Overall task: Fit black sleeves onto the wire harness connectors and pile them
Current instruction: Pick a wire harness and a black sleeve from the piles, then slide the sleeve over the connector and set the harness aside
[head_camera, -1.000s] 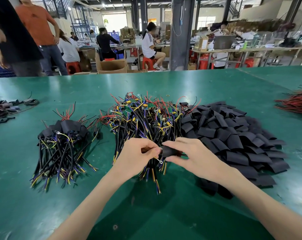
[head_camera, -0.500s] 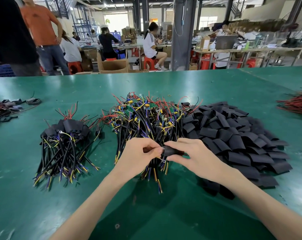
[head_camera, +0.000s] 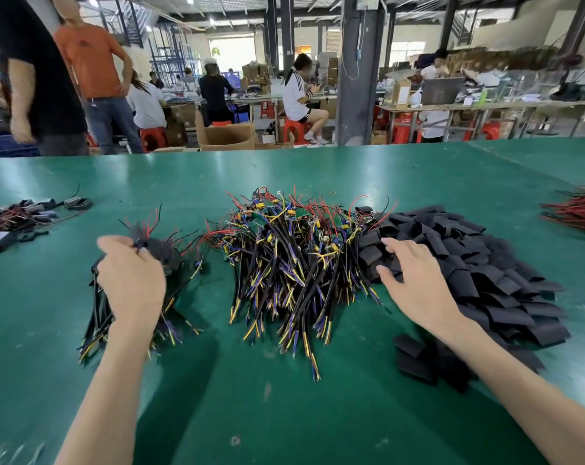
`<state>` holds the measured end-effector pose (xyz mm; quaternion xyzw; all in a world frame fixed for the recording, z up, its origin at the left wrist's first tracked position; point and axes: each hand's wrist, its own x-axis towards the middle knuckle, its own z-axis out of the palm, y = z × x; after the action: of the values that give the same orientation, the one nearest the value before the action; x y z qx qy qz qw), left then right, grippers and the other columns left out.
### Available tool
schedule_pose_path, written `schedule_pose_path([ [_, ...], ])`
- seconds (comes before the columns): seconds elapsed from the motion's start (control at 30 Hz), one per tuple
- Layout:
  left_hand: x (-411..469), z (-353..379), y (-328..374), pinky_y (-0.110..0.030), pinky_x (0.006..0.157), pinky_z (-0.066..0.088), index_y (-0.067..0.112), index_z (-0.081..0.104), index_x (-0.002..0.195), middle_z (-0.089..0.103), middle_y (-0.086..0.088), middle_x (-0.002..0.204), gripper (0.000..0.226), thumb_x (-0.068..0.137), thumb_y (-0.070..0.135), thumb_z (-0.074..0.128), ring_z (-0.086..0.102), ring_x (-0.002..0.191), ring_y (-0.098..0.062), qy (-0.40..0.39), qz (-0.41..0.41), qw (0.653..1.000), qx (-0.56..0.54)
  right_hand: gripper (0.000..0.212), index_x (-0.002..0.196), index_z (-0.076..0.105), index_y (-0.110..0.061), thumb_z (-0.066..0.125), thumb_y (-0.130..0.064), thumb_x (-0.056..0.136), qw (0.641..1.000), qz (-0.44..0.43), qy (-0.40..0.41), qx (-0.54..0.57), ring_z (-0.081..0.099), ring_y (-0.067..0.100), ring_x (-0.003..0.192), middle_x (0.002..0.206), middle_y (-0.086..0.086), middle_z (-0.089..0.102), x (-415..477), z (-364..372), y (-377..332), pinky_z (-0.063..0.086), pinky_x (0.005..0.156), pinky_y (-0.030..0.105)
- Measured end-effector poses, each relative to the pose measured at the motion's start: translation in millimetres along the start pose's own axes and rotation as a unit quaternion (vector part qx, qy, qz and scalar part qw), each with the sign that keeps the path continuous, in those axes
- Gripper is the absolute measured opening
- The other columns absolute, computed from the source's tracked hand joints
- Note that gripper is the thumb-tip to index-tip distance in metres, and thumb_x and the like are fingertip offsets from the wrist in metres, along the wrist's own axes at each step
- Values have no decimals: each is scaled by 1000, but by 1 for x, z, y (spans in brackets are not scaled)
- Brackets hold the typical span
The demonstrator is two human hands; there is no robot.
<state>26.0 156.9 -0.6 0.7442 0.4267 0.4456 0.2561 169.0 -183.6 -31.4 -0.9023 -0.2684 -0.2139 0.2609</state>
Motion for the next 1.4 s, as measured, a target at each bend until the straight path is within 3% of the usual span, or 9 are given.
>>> schedule_pose_path([
  [0.13, 1, 0, -13, -48, 81, 44, -5, 58, 106, 59, -35, 102, 24, 84, 2, 51, 51, 102, -49, -67, 6, 984, 168, 36, 119, 58, -8, 62, -17, 85, 995, 42, -17, -87, 47, 34, 107, 113, 12, 57, 0, 1, 6, 38, 89, 43],
  [0.37, -12, 5, 6, -49, 90, 30, -5, 55, 99, 44, -36, 114, 28, 76, 9, 64, 37, 112, -45, 1, 46, 976, 213, 34, 120, 57, -17, 57, -26, 87, 985, 63, -66, -148, 45, 29, 110, 114, 6, 56, 1, -1, 13, 38, 89, 39],
  [0.43, -13, 12, 22, -50, 93, 32, 1, 58, 106, 47, -32, 115, 29, 82, 17, 63, 39, 113, -43, -20, 103, 980, 167, 35, 123, 55, -21, 55, -29, 89, 981, 56, -89, -163, 43, 27, 112, 117, 3, 55, 1, 1, 15, 37, 91, 38],
  [0.57, -9, 51, 73, -27, 88, 37, 11, 64, 108, 66, -8, 110, 24, 93, 26, 52, 57, 102, -23, -184, 152, 970, -40, 33, 122, 55, -23, 55, -30, 90, 980, 51, -107, -157, 41, 25, 113, 117, 1, 52, 1, 2, 15, 36, 92, 37],
  [0.77, -1, 105, 117, -39, 80, 50, -3, 63, 94, 65, -21, 94, 48, 90, 44, 53, 61, 94, -37, -249, 117, 960, 61, 35, 124, 53, -24, 54, -33, 90, 978, 36, -142, -147, 42, 24, 115, 117, 1, 51, 0, 0, 13, 34, 92, 37],
  [0.97, 6, 108, 130, -37, 76, 51, -5, 62, 95, 64, -25, 103, 29, 80, 19, 65, 63, 96, -37, -240, 71, 966, 59, 45, 124, 49, -24, 59, -35, 82, 974, 45, -171, -139, 38, 25, 116, 119, 2, 46, 0, -5, 11, 34, 93, 38],
  [1.2, 5, 60, 173, -38, 76, 47, 4, 60, 93, 66, -20, 93, 19, 94, 17, 47, 61, 86, -32, -193, 172, 952, -162, 47, 125, 47, -16, 55, -15, 79, 972, 49, -206, -97, 36, 28, 112, 117, 7, 41, -2, -6, 13, 37, 95, 38],
  [1.3, 5, 35, 185, -37, 72, 56, 12, 50, 106, 55, -1, 86, 12, 98, 8, 42, 61, 76, -16, -194, 188, 910, -315, 47, 124, 45, -13, 58, -20, 79, 973, 73, -192, -103, 38, 29, 112, 118, 9, 39, -2, -5, 12, 37, 94, 37],
  [1.4, 5, 10, 182, -14, 71, 44, 7, 49, 118, 50, -12, 101, 24, 97, 3, 39, 53, 68, 9, -135, 315, 896, -284, 52, 116, 46, -13, 60, -48, 80, 949, 104, -155, -252, 41, 29, 115, 118, 8, 45, -3, -6, 9, 37, 91, 41],
])
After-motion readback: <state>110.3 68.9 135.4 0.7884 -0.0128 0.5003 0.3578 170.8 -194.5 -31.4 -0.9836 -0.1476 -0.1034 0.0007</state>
